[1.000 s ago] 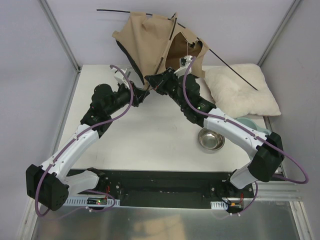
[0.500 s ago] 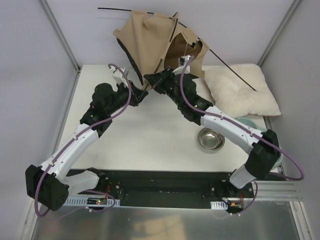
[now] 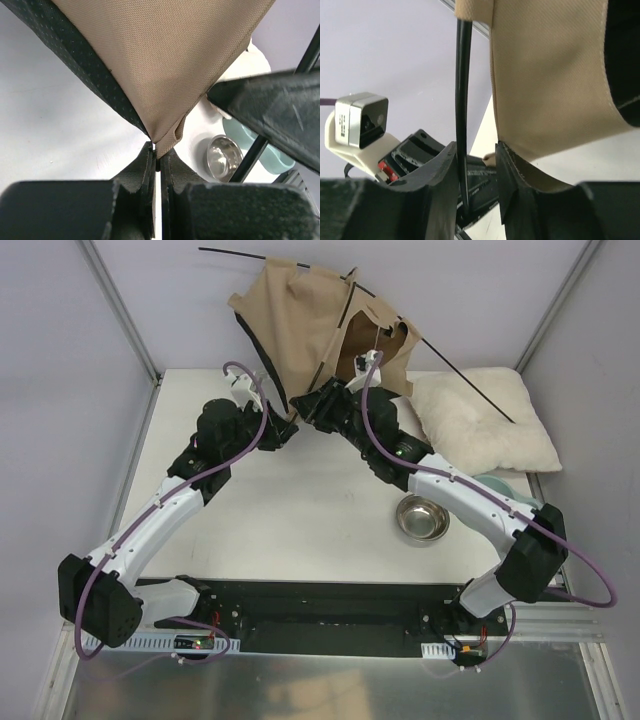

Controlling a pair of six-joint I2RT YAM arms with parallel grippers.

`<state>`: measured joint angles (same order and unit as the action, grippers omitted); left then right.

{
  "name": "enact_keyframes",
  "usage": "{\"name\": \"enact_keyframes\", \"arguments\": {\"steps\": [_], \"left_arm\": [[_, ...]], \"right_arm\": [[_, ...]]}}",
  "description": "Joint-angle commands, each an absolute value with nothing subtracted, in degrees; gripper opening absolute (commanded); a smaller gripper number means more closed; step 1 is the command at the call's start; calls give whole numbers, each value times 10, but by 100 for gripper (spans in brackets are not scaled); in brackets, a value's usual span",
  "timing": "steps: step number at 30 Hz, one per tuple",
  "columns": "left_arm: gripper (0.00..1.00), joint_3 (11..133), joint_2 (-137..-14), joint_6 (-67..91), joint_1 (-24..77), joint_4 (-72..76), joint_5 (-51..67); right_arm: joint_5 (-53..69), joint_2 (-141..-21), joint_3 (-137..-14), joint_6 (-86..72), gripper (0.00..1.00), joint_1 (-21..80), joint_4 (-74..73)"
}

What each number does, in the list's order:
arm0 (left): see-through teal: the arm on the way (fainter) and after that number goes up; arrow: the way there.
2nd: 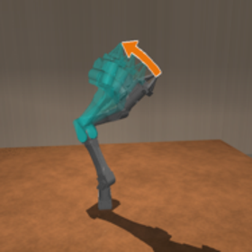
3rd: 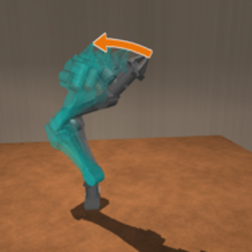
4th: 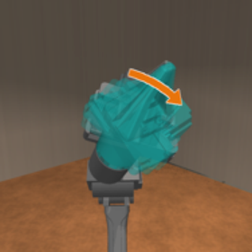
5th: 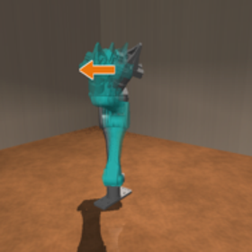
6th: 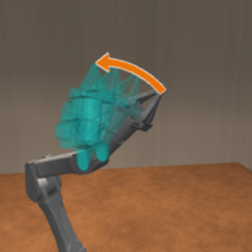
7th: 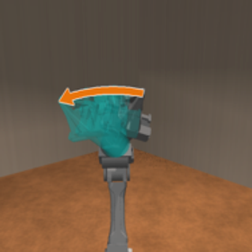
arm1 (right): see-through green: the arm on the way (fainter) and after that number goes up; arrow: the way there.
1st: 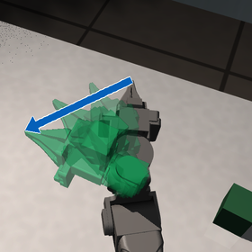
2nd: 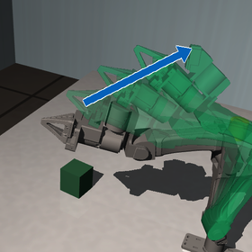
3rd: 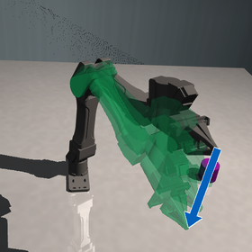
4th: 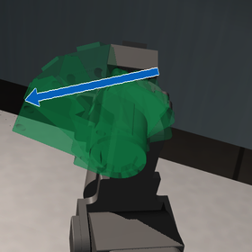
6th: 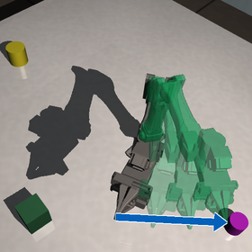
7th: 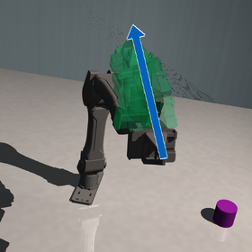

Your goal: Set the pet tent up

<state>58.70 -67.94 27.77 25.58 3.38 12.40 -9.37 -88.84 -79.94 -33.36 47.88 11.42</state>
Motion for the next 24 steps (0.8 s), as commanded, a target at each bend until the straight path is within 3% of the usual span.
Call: {"name": "enact_keyframes", "arguments": {"steps": [1, 19, 20, 22, 24], "left_arm": [[0, 609, -688, 290, 255, 20, 77], [0, 603, -689, 278, 255, 27, 81], [0, 601, -688, 276, 255, 32, 85], [0, 596, -687, 267, 255, 39, 95], [0, 586, -683, 254, 255, 46, 99]], "right_arm": [[-71, -846, -785, -314, 40, 482, 81], [-9, -893, -817, -272, 32, 495, 52], [-6, -896, -819, -272, 27, 495, 52], [-11, -898, -824, -269, 2, 495, 54], [-29, -896, -823, -267, 0, 496, 62]]}}
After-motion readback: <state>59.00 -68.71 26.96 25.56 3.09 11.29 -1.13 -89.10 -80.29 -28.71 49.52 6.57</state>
